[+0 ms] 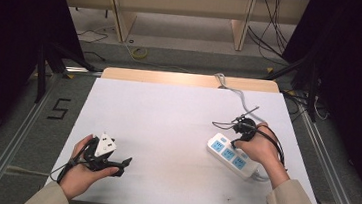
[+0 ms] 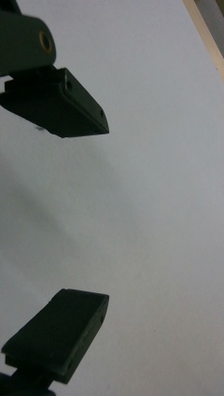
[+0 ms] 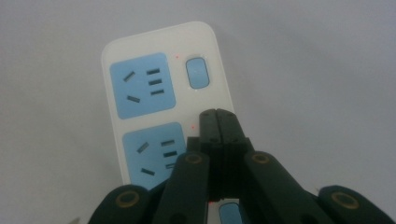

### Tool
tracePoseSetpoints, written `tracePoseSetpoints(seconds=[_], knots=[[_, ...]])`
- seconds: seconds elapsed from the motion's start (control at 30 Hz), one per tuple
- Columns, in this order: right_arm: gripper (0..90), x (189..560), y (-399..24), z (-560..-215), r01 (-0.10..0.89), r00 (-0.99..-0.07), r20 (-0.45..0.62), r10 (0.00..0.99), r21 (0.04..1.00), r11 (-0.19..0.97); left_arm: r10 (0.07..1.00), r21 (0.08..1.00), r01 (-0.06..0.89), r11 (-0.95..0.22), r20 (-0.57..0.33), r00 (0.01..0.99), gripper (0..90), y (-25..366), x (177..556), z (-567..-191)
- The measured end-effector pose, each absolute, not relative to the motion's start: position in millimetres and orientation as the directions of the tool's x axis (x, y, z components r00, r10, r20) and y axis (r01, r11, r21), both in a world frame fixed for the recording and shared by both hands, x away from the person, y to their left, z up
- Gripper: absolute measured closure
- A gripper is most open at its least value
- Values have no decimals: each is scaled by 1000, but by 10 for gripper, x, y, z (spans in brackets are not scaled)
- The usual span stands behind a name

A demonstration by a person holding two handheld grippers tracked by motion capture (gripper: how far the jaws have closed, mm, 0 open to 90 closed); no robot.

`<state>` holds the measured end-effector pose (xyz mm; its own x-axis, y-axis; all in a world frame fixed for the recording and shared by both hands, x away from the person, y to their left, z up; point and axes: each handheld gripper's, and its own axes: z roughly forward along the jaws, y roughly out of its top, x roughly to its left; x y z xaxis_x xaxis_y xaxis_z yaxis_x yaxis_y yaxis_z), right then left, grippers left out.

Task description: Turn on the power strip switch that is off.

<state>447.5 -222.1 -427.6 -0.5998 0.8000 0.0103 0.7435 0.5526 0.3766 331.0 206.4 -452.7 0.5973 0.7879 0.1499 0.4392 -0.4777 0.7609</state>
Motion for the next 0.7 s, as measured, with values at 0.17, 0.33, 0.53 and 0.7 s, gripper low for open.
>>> tracePoseSetpoints(seconds=[0.17,0.33,0.53,0.7], knots=[[882,4464,-2251,-4249,739,-598,12,801,395,546,788,761,439,-477,150,597,152,2065,3309,-4527],[856,4442,-2277,-4220,736,-597,18,802,412,538,790,761,441,-475,149,595,152,2067,3309,-4528],[825,4404,-2291,-4188,725,-601,19,799,435,534,791,760,443,-474,147,594,152,2072,3308,-4528],[799,4376,-2313,-4161,718,-599,20,800,456,526,791,760,444,-474,147,593,152,2074,3308,-4529]])
